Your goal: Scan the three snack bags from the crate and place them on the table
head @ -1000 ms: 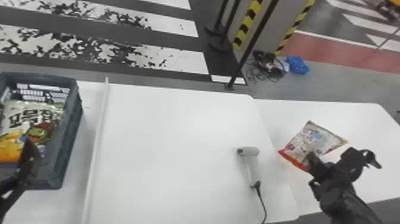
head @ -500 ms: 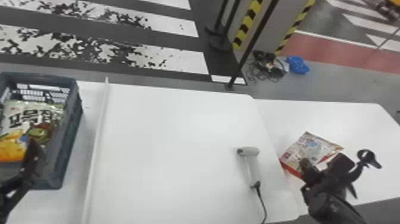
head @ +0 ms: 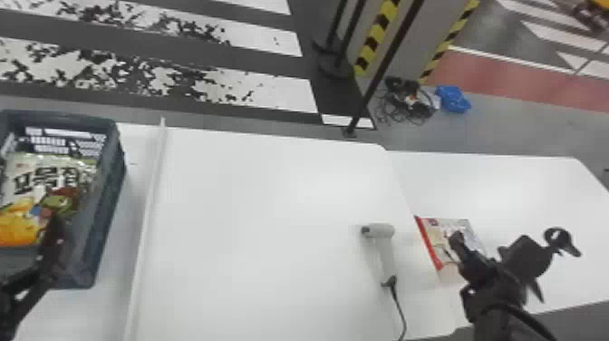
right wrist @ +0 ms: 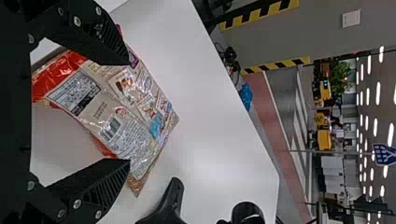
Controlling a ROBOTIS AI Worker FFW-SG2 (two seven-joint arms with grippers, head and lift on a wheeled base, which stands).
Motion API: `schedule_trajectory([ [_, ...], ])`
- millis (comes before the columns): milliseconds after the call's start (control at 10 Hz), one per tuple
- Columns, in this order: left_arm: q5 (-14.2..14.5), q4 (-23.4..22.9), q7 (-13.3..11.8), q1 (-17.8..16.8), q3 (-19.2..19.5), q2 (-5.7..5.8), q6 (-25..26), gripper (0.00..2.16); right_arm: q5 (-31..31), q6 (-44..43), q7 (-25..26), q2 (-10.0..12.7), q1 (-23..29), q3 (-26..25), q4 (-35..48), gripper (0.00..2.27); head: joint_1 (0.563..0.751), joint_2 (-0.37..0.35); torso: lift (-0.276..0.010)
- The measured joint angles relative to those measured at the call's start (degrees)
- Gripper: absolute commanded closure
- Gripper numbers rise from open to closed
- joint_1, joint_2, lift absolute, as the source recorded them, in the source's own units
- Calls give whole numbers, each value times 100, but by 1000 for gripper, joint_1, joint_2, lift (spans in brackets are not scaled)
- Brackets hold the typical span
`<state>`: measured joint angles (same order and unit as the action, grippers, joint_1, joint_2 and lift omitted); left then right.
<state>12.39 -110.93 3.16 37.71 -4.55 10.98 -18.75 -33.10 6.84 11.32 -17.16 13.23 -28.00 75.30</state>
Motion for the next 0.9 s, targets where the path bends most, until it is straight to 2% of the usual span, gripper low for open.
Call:
schedule_trajectory([
  [300, -17, -35, 19, 2, -50, -8, 50, 76, 120, -302, -251, 338, 1008, 434, 1629, 60, 695, -350, -37],
  [500, -18, -98, 61, 8, -100, -9, 189, 76, 351, -630, -542, 455, 1480, 1057, 2406, 76, 695, -350, -37],
  [600, -18, -137, 70, 11, -131, -9, 286, 76, 572, -864, -550, 496, 1650, 1501, 2678, 80, 695, -318, -37],
  [800, -87, -152, 131, 26, -208, -19, 323, 76, 1028, -1248, -513, 699, 1767, 2383, 2938, 87, 695, -176, -37],
  [900, -128, -151, 150, 31, -256, -18, 324, 76, 1360, -1540, -419, 781, 1782, 2829, 2959, 87, 695, -149, -37],
])
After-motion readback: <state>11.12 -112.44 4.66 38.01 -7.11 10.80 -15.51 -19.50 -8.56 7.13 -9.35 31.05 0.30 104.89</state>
